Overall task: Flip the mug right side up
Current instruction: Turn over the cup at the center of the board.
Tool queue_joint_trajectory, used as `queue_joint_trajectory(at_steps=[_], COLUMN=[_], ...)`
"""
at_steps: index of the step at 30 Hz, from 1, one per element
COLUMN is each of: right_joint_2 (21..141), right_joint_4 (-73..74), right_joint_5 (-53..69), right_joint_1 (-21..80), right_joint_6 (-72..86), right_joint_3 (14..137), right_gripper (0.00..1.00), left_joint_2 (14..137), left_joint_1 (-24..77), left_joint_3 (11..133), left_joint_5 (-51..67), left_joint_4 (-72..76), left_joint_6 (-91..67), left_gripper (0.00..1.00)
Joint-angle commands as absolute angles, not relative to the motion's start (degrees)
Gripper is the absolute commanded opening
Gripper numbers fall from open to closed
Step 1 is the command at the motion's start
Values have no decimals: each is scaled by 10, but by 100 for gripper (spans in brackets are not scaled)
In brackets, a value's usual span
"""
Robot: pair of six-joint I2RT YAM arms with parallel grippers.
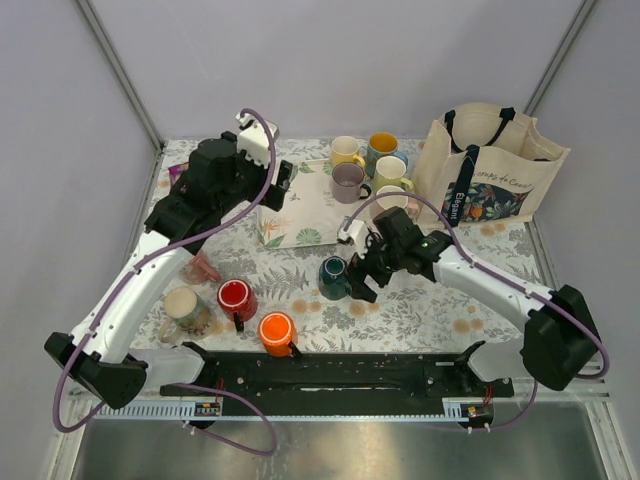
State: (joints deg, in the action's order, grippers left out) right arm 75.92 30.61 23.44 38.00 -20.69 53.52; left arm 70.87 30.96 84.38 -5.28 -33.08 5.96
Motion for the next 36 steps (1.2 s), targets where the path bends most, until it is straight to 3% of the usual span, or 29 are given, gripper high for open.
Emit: queue_joint_trajectory(at_steps=[1,5,25,36], right_joint_2=[801,839,884,930], right_joint_4=[242,236,203,207], right_joint_5=[189,185,187,192], right_joint_1=[403,408,417,425], right_joint_6=[-136,-120,-156,-127], right_joint_3=[582,597,552,573], right_gripper=[95,82,66,48], left_joint_2=[700,693,668,655], left_joint_1=[296,280,261,261], left_joint_3=[801,780,734,710], left_joint_5=[15,32,117,124], left_joint_4=[-336,-327,-316,-313], left_joint_6=[46,33,2,6], left_gripper=[99,99,99,98])
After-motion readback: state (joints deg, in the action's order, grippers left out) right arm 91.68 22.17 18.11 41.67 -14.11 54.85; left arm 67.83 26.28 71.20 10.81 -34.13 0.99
